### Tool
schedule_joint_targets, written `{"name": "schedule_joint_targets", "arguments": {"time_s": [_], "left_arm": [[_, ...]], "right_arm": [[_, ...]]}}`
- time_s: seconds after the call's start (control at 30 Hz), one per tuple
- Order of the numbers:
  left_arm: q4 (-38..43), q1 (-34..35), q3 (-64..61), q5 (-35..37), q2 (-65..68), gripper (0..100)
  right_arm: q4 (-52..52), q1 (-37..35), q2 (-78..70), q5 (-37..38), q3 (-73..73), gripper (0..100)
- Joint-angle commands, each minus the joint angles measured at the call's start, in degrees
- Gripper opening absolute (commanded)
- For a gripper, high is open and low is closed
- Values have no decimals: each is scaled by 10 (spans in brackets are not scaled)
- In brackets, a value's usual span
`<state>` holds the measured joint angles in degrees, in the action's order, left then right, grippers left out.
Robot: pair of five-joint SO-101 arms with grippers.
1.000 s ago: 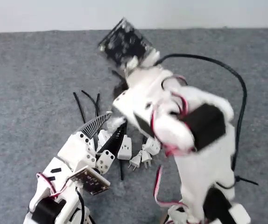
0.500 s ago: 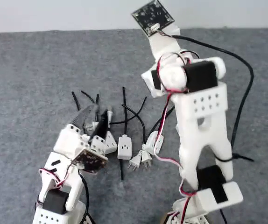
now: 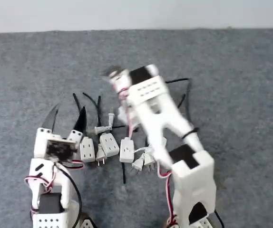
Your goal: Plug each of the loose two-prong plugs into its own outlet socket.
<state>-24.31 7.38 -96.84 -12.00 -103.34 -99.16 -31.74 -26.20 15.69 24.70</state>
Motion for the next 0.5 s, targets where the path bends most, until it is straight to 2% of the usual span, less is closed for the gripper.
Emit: {"name": "schedule_joint_targets", "arguments": {"time_s": [0.0, 0.1, 0.2, 0.47], "left_arm": [[-58, 62, 58, 51, -8, 261], [-98, 94, 85, 68, -8, 261], [-132, 119, 103, 77, -8, 261], [-137, 136, 109, 78, -9, 261]], "right_arm": [[25, -81, 8, 10, 5, 187], [59, -113, 1, 19, 4, 189], [92, -129, -9, 66, 4, 188], [176, -149, -69, 188, 4, 187]]}}
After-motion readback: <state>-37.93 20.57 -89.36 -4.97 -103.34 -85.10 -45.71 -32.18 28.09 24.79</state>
